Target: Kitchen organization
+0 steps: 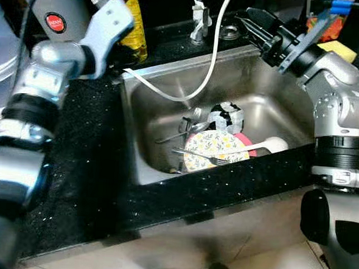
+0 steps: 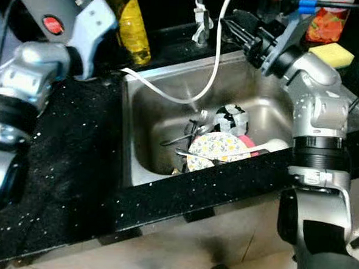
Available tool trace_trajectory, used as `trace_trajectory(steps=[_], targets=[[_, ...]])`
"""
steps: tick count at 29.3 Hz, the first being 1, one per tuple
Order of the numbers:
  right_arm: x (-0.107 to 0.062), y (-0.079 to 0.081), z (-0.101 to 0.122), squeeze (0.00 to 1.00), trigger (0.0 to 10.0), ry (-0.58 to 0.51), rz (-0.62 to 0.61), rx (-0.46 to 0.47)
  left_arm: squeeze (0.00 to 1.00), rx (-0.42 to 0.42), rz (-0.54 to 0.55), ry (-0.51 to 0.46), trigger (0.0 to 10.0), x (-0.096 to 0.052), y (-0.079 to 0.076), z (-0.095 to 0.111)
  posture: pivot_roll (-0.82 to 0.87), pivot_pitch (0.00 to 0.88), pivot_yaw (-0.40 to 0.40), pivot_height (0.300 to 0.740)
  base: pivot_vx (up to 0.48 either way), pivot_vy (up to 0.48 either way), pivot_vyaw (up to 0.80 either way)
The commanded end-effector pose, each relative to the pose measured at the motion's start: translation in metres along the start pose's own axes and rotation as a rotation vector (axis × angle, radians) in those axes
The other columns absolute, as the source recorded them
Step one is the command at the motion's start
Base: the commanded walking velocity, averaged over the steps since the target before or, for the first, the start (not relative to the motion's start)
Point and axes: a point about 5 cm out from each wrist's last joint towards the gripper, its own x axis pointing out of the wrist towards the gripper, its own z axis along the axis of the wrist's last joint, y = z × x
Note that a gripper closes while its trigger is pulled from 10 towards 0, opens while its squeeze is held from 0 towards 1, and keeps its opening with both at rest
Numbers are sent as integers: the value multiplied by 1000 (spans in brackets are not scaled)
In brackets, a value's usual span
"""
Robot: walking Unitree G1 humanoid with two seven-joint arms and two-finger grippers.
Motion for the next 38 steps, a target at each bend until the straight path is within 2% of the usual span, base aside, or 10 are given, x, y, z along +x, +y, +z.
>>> trace_trajectory(steps=[1, 6, 7, 8, 9, 19, 20, 23, 33, 38], targets=[[7, 6, -3, 0, 10000, 3, 33, 10, 0, -20, 85, 56, 10000, -14, 13, -13, -76, 40, 118, 740, 0, 0, 0], [13, 8, -2, 0, 10000, -2, 56, 17, 0, -329, 399, 98, 10000, -20, 33, -43, -72, 46, 103, 740, 0, 0, 0], [14, 9, -1, 0, 10000, -3, 60, 17, 604, -375, 462, 106, 10000, -20, 34, -47, -78, 48, 104, 740, 0, 0, 0], [15, 9, -1, 0, 10000, -4, 63, 17, 604, -398, 500, 112, 10000, -20, 35, -50, -79, 49, 104, 740, 0, 0, 0], [14, 9, -1, 0, 10000, -2, 65, 16, 1000, -464, 598, 146, 10000, -24, 36, -62, -86, 51, 106, 740, 0, 0, 0], [6, 5, -1, 0, 10000, 14, 46, 8, 1000, -681, 831, 221, 10000, -40, 35, -98, -114, 67, 115, 740, 0, 0, 0], [5, 4, -1, 0, 10000, 16, 44, 7, 0, -756, 868, 215, 10000, -41, 33, -103, -116, 72, 115, 740, 0, 0, 0], [3, 2, -1, 0, 10000, 23, 41, 3, 0, -984, 966, 212, 10000, -38, 24, -115, -120, 81, 109, 740, 0, 0, 0], [7, 5, -3, 0, 10000, 36, 61, 10, 0, -1168, 1021, 298, 10000, -30, -2, -139, -114, 92, 89, 740, 0, 0, 0], [8, 6, -2, 0, 10000, 37, 68, 10, 0, -1155, 1051, 330, 10000, -31, -5, -144, -121, 94, 90, 740, 0, 0, 0]])
